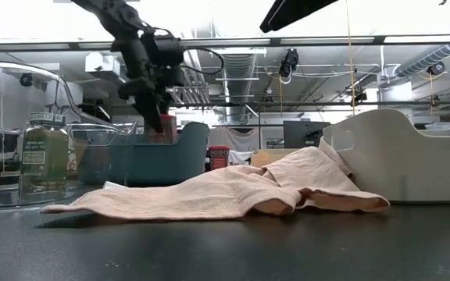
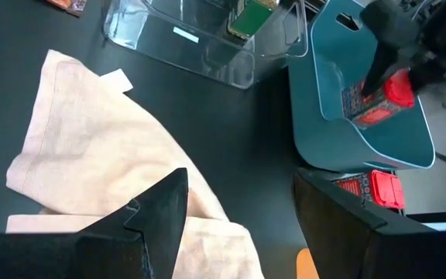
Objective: Sort spices by type
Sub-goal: Put the bottom red seasoning can into the blue bin
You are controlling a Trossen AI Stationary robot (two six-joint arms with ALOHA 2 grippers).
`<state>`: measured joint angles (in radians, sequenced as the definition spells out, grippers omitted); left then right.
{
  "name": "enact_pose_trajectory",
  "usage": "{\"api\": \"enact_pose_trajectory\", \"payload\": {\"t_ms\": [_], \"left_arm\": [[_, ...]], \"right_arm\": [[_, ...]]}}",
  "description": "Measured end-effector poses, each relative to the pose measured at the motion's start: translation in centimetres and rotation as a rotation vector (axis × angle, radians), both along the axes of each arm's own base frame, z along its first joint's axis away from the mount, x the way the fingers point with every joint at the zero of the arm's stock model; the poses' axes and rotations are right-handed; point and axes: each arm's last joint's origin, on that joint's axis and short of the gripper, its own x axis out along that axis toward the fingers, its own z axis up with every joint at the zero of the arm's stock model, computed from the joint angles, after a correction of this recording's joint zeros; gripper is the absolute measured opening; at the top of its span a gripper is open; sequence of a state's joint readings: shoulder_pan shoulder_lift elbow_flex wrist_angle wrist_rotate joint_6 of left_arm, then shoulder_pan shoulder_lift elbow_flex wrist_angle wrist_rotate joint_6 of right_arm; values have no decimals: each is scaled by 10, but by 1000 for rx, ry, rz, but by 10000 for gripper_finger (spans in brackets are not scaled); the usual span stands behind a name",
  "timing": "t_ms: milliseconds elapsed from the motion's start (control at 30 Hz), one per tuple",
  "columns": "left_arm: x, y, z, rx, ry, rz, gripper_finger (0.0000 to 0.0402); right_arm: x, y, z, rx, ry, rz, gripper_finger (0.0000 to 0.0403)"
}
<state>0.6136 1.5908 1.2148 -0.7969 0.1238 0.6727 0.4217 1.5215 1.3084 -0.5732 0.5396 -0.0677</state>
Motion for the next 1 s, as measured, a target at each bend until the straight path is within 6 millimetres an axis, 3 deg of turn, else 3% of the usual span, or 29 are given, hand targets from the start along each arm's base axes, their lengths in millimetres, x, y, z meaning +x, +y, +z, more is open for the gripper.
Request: {"api": "enact_pose_trajectory", "payload": {"t_ms": [233,1000], "left_arm": [[10,8,-20,-13,26,-15,192],[13,29,-46,-102,22,81,192]], "right_arm": [[1,-2,0,-2,1,-4,219],[5,-12,0,-7,4,-30,221]]}}
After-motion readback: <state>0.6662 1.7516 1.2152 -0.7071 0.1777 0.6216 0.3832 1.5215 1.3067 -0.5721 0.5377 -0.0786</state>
